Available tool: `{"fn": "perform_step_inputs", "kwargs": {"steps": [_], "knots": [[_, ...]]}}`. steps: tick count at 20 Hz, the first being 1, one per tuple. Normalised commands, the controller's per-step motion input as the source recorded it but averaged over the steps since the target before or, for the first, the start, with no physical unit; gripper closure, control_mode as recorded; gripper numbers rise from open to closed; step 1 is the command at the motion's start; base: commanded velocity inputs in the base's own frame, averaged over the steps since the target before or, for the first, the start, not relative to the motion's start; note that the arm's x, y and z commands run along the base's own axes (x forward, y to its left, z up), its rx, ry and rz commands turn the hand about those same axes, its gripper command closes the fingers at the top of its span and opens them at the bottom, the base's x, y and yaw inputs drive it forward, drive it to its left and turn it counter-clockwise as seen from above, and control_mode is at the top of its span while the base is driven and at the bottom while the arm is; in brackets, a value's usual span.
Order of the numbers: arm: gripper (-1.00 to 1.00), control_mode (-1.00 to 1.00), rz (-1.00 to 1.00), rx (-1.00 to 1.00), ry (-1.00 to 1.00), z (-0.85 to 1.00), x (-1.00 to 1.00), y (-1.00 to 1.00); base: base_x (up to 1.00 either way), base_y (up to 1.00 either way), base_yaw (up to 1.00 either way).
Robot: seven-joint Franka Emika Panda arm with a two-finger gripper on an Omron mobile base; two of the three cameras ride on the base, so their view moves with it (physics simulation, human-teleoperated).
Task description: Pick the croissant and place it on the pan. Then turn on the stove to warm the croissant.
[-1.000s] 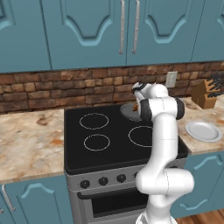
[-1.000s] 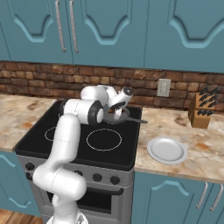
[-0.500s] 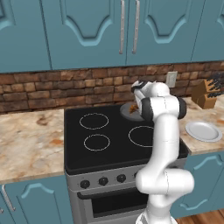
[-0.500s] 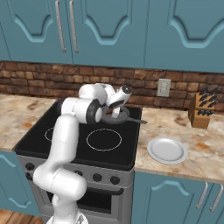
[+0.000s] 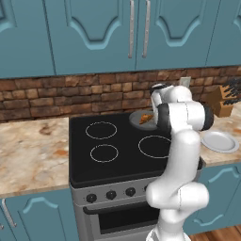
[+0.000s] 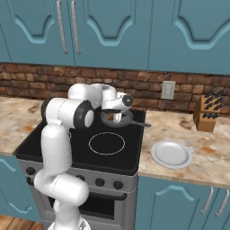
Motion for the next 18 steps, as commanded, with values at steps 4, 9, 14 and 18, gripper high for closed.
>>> {"fn": "perform_step_inputs", "kwargs": {"steps": [4, 9, 14, 18], "knots": [[-1.0, -1.0, 0.0, 0.0, -0.23, 0.47, -0.86, -0.06, 0.0, 0.0, 0.0], [-1.0, -1.0, -0.07, 0.01, 0.0, 0.75, -0.57, -0.06, 0.0, 0.0, 0.0], [-1.0, -1.0, -0.1, 0.02, 0.28, 0.95, -0.31, -0.05, 0.0, 0.0, 0.0], [-1.0, -1.0, -0.07, 0.03, 0.3, 1.0, -0.26, -0.06, 0.0, 0.0, 0.0]]}}
